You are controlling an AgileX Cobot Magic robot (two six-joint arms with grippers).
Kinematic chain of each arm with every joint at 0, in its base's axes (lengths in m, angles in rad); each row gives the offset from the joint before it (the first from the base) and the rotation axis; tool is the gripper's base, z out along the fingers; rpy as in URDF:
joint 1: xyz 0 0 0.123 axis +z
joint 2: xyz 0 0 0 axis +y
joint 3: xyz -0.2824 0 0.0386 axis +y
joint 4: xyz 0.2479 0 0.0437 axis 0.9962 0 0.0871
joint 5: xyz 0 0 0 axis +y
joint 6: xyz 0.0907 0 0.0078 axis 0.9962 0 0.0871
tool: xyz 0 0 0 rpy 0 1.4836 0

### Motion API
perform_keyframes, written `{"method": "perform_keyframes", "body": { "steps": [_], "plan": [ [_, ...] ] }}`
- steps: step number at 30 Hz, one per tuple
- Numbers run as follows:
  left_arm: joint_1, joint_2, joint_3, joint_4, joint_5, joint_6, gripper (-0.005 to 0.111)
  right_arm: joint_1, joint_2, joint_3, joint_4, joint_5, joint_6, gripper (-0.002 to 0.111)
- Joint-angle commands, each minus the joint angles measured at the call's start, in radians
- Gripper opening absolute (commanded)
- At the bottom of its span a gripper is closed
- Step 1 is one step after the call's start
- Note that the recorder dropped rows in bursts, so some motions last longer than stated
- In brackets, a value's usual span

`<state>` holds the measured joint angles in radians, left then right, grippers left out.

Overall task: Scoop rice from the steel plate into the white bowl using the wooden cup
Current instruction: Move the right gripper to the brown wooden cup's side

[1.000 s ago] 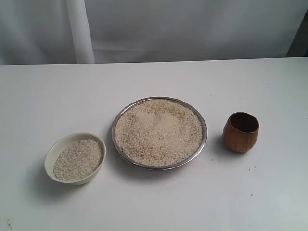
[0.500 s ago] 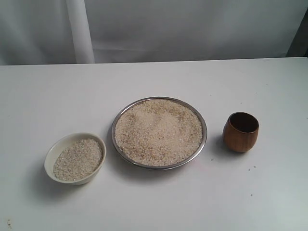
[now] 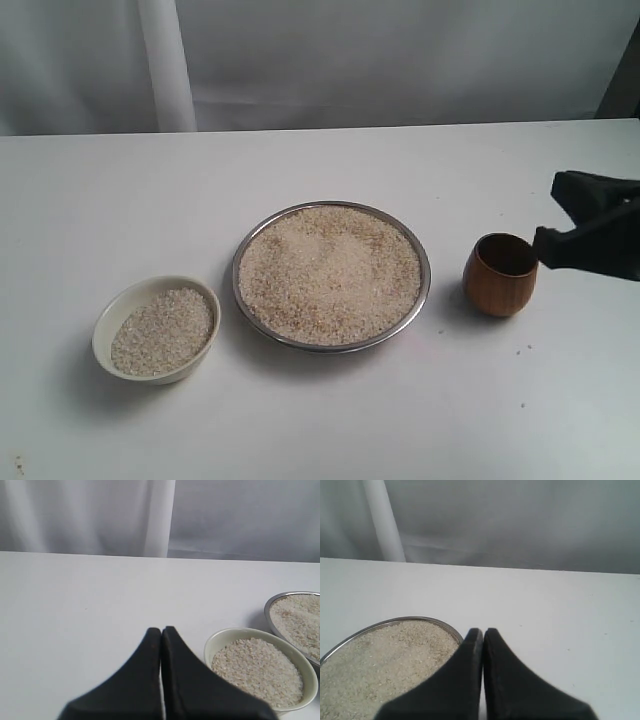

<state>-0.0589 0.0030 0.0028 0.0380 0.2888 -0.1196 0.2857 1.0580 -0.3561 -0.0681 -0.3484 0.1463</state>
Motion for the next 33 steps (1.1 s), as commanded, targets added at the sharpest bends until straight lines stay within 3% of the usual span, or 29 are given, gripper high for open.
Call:
{"method": "perform_keyframes", "body": {
  "steps": [1,16,33],
  "plan": [
    [-0.004,-0.003,-0.003,-0.005,-0.003,-0.002,0.000,-0.005,0.070,0.091,-0.015,-0.217,-0.063,0.000],
    [-0.004,-0.003,-0.003,-0.005,-0.003,-0.004,0.000,-0.005,0.381,0.187,-0.082,-0.462,-0.095,0.000],
    [-0.004,-0.003,-0.003,-0.005,-0.003,-0.003,0.000,-0.005,0.381,0.242,-0.053,-0.403,-0.121,0.000]
  ]
}}
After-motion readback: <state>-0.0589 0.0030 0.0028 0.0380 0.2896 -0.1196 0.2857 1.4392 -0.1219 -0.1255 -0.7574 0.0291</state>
